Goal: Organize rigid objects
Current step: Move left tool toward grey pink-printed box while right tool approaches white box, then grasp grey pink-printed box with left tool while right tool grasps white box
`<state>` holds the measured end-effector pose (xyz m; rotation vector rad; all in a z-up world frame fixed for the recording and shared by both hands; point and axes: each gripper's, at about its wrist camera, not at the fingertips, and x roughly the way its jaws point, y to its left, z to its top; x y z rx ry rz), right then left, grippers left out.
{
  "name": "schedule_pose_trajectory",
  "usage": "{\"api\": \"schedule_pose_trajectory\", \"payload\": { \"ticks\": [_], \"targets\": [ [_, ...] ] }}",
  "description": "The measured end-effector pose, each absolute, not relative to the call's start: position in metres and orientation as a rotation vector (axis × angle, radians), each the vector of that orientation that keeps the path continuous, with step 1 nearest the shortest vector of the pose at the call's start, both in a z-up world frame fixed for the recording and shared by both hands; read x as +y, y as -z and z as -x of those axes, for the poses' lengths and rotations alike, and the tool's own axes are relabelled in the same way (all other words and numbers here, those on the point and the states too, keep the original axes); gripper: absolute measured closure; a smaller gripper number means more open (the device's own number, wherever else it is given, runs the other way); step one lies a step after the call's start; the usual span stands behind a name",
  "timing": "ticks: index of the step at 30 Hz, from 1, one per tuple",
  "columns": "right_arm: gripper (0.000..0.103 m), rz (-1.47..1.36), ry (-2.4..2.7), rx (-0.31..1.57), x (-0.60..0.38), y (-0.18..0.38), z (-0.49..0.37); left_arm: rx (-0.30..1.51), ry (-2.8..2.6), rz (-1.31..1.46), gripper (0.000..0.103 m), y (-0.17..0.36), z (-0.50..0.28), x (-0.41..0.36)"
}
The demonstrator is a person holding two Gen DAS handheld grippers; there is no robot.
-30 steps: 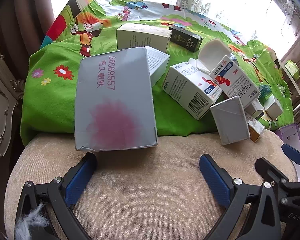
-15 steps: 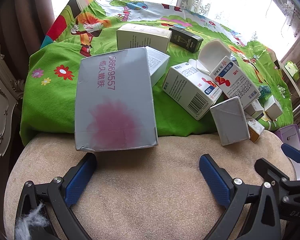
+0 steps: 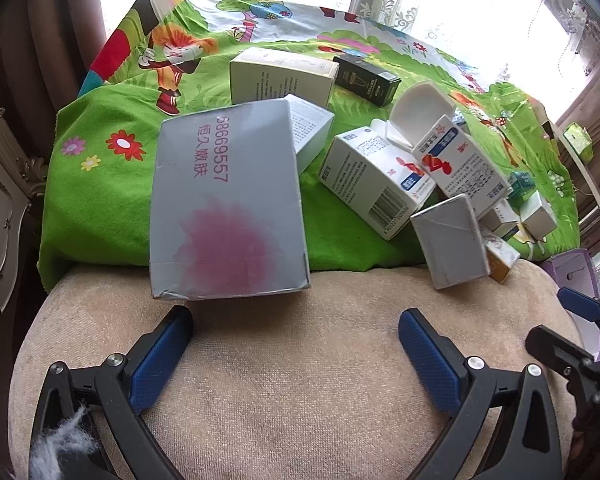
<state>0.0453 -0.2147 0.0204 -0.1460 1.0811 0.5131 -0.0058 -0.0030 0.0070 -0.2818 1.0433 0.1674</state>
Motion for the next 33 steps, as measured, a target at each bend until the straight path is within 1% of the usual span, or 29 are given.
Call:
{"api": "schedule_pose_trajectory", "payload": {
  "ticks": [4, 7, 16, 23, 33],
  "targets": [
    [0.000, 0.140, -0.521, 1.064, -0.217, -0.022, -0.044, 1.004, -0.172, 0.317, 0.000, -0.011, 0.014, 0.002],
    [0.000, 0.164, -0.504, 1.027, -0.219, -0.025, -0.041, 0.987, -0.166, 0.287, 0.000, -0.014, 0.017, -0.003],
    [0.000, 0.101, -0.447, 0.970, -0.240, -0.038, -0.051, 0.864, -0.232, 0.259, 0.000, -0.042, 0.024, 0.002],
    [0.000, 0.030, -0.351, 0.925, -0.269, -0.046, -0.069, 0.881, -0.292, 0.282, 0.000, -0.042, 0.006, 0.022],
    [0.001, -0.041, -0.145, 0.951, -0.313, -0.034, -0.117, 0.924, -0.331, 0.289, 0.000, -0.031, -0.017, 0.031]
  ]
}}
